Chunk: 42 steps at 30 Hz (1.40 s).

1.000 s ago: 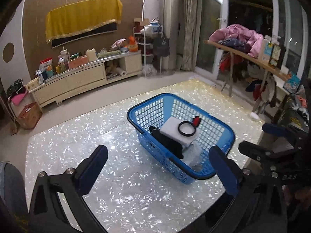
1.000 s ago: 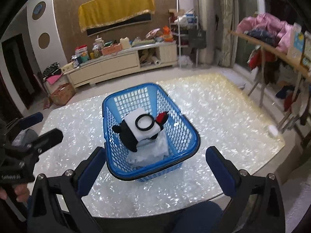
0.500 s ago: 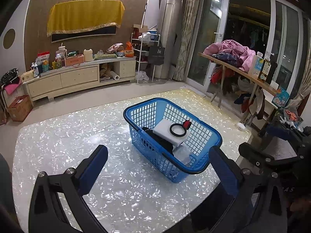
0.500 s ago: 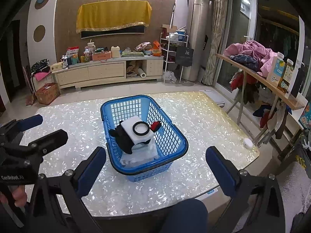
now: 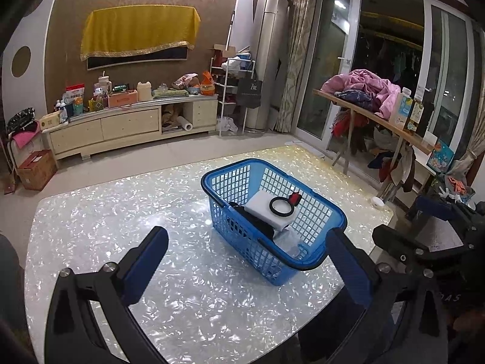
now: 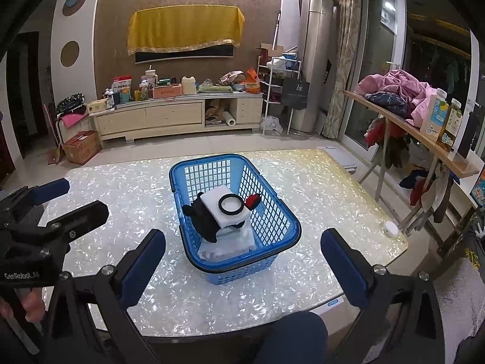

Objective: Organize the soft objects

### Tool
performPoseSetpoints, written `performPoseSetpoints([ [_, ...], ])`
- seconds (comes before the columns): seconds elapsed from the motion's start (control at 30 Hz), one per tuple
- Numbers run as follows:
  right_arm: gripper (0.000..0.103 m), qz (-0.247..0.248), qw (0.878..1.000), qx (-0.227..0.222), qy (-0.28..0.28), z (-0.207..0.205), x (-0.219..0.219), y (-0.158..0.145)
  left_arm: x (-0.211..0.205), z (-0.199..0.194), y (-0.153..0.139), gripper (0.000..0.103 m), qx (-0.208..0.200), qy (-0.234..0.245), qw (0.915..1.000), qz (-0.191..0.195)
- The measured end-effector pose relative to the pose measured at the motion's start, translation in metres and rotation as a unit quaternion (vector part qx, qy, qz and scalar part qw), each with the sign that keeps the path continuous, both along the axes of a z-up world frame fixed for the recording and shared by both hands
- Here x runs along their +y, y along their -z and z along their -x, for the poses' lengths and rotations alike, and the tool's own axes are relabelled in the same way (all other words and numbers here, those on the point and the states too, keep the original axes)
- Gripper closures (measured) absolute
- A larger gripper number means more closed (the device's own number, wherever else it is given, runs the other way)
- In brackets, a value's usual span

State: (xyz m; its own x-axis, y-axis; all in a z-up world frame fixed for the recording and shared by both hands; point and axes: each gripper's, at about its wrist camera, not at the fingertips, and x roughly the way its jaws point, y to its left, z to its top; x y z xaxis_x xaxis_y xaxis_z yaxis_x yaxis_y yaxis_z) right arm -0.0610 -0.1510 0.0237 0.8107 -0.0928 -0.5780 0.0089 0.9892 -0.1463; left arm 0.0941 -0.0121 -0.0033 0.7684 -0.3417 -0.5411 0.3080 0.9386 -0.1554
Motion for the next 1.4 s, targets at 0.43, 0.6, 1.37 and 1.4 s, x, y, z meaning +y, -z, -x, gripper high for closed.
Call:
performPoseSetpoints([
  [0.43, 0.001, -0.004, 1.0, -0.005, -0.005, 0.006, 0.003, -0.003, 0.001, 0.008, -0.004, 0.0, -0.007, -0.001, 1.0, -0.001],
  [0.6, 0.001, -0.006, 1.0, -0.008, -0.006, 0.008, 0.004, -0.006, 0.0, 0.01, -0.005, 0.0, -0.012, -0.002, 0.9999, 0.0],
  [1.37, 0.001, -0.013, 1.0, -0.008, -0.005, 0.012, 0.008, -0.007, -0.007, 0.019, -0.005, 0.0, -0.019, -0.007, 0.9997, -0.016],
  [1.4, 0.001, -0.013, 1.0, -0.008, -0.005, 0.012, 0.008, -0.007, -0.008, 0.019, -0.005, 0.0, -0.019, -0.008, 0.9996, -0.018],
])
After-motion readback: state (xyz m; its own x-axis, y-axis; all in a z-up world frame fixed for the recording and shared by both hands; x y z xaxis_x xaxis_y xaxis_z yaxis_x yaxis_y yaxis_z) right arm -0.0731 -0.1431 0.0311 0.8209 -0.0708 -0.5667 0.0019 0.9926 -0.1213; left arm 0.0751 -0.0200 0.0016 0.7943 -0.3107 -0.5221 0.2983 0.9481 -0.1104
